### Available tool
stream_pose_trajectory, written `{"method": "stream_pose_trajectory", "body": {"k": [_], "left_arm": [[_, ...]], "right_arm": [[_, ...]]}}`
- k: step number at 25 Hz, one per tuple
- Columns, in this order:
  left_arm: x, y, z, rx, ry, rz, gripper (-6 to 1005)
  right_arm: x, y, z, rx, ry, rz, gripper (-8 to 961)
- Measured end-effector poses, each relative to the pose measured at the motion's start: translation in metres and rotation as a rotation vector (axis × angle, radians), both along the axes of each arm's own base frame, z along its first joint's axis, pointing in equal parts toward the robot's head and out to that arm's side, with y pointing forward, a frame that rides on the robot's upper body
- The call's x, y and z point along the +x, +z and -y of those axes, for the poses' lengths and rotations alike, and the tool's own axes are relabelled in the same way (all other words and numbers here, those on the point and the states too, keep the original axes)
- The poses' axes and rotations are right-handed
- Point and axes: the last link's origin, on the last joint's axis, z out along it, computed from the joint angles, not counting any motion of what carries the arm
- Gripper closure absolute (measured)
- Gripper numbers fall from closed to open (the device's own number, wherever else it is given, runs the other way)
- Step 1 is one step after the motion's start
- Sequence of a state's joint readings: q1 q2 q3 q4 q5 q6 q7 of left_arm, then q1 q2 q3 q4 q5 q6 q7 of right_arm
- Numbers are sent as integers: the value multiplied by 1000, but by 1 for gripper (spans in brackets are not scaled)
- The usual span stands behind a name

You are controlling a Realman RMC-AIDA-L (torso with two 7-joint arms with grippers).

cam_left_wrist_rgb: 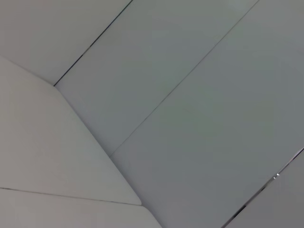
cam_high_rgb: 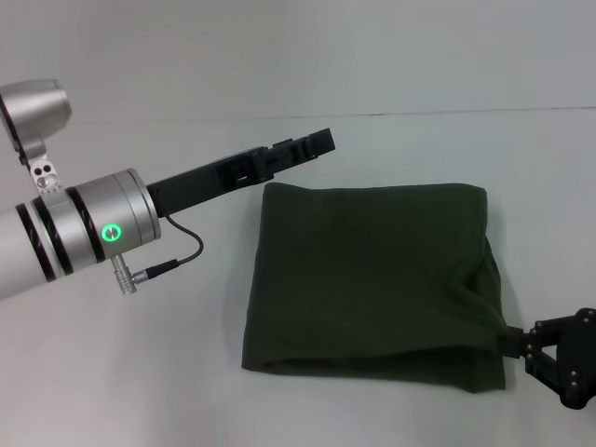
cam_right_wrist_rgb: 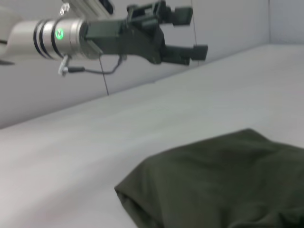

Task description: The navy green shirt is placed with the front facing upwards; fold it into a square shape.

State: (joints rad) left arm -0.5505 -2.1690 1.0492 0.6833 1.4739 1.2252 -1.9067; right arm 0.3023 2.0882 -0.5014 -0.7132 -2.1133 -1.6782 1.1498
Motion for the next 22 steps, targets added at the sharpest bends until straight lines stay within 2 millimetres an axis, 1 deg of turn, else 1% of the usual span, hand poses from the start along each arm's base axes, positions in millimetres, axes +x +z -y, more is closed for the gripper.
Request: {"method": "stream_pose_trajectory", "body": {"k": [5,9,11,17,22], "left_arm": [[1,0,-1,1,-3,-2,117],[2,0,-3,7,-8,-7,117],[3,0,-3,9,-9,-9,117],[3,0,-4,13,-7,-12,118],[3,0,-5,14,-6,-13,118]], "right_arm": [[11,-2,-2,13,-52,47,921],[13,-3,1,-9,-60,57,922],[15,0,2,-11,-71,59,847],[30,24,5,53,-138,69,722],[41,39,2,178,-212,52,618]]}}
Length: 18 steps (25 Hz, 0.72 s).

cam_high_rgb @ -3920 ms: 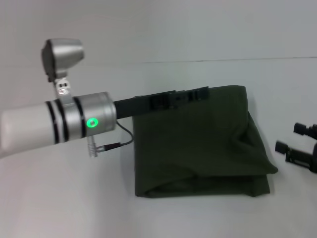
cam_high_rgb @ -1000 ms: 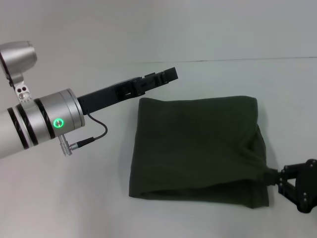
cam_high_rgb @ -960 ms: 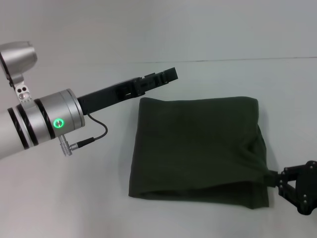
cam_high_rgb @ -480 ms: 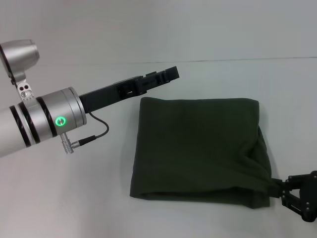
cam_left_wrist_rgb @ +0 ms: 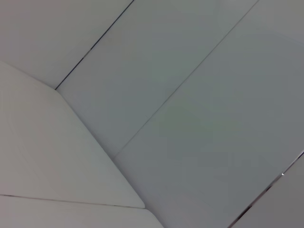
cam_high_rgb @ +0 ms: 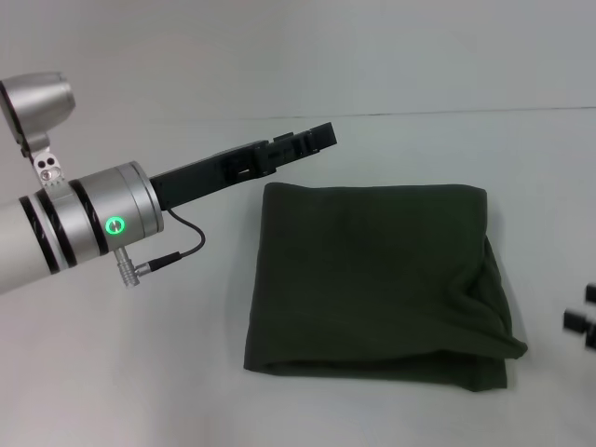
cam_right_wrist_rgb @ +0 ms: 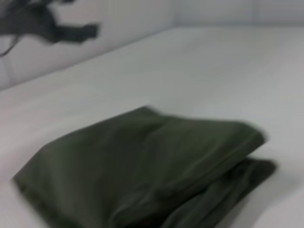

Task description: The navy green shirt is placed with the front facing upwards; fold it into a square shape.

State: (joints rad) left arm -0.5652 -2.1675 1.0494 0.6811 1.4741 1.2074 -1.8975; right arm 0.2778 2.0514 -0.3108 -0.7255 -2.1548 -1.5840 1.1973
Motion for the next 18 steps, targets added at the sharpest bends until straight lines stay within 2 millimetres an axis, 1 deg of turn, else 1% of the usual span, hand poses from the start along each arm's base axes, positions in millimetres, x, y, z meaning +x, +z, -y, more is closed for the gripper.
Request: {"method": "stream_pose_trajectory", "body": {"k": [3,5,8,11,18], "left_arm": [[1,0,-1,0,-3,0,118],[2,0,-1,0,-6,0,118],[3,0,-2,0,-9,-1,118],[3,-2,-2,-3,-9,-2,119],[3,-2,-1,0,-17,-6,119]], "right_arm": [[-4,4,-9,80,-23,-54,469],[-8,1,-18,95,-41,-79,370],[-15,-9,-37,97,-79,-109,369],[-23,-25,-57,87,-113,-139,368],[-38,-47,-93,95,-162,-148,374]]}}
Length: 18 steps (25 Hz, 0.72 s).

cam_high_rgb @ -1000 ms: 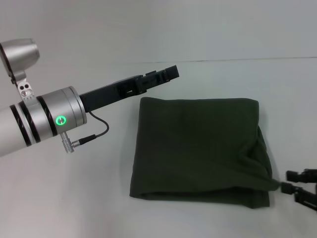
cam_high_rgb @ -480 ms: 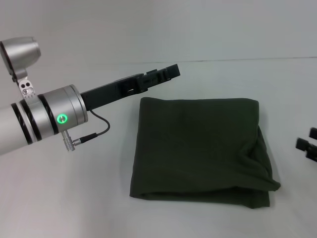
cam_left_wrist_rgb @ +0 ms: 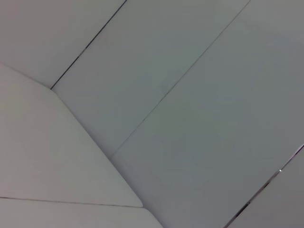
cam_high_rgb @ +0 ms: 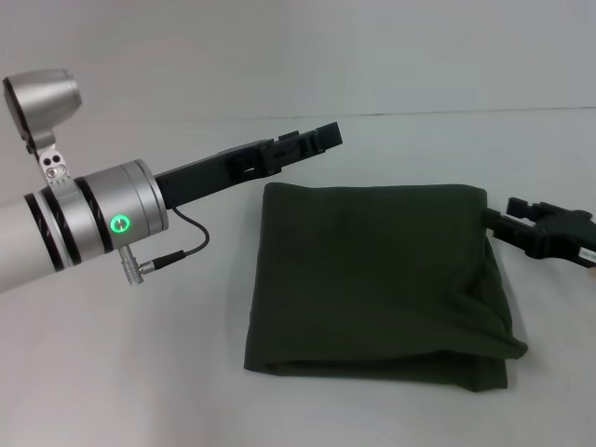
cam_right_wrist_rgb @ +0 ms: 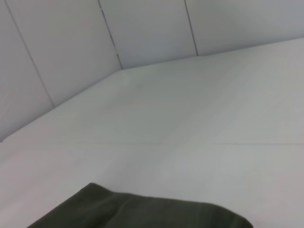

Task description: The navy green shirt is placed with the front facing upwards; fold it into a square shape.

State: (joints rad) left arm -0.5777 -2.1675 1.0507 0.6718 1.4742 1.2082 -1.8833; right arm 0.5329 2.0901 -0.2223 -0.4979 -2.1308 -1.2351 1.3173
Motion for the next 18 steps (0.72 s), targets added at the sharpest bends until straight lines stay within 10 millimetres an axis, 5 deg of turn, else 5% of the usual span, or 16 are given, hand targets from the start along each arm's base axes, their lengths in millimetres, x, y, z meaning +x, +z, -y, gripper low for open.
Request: {"method": "stream_pose_trajectory", "body": {"k": [18], "left_arm": [[0,0,0,10,-6,-6,120]], "right_arm": [[-8,-12,-23,25,-75,-23,371]]}}
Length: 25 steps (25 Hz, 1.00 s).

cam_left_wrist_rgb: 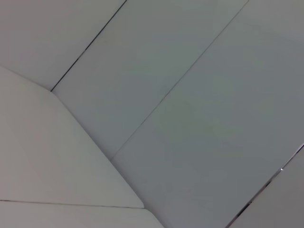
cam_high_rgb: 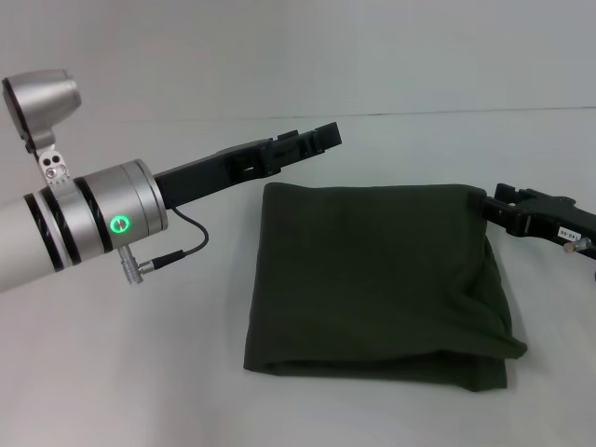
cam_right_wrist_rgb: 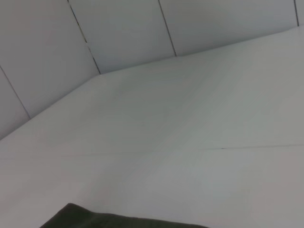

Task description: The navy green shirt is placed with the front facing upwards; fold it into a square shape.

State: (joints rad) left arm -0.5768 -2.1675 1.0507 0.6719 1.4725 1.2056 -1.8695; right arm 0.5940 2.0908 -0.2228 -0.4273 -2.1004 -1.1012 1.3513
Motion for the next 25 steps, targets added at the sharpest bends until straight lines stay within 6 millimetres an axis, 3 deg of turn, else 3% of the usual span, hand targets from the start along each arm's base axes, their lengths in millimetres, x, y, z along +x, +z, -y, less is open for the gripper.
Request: {"method": "stream_pose_trajectory", "body": {"k": [13,25], "left_arm": [[0,0,0,0,-1,1,121],[-1,0,0,4,-1,-3,121]], "right_arm": [[-5,-13,-5,-47,-23,10,384],[-3,-9,-5,-30,-27,14,621]]}}
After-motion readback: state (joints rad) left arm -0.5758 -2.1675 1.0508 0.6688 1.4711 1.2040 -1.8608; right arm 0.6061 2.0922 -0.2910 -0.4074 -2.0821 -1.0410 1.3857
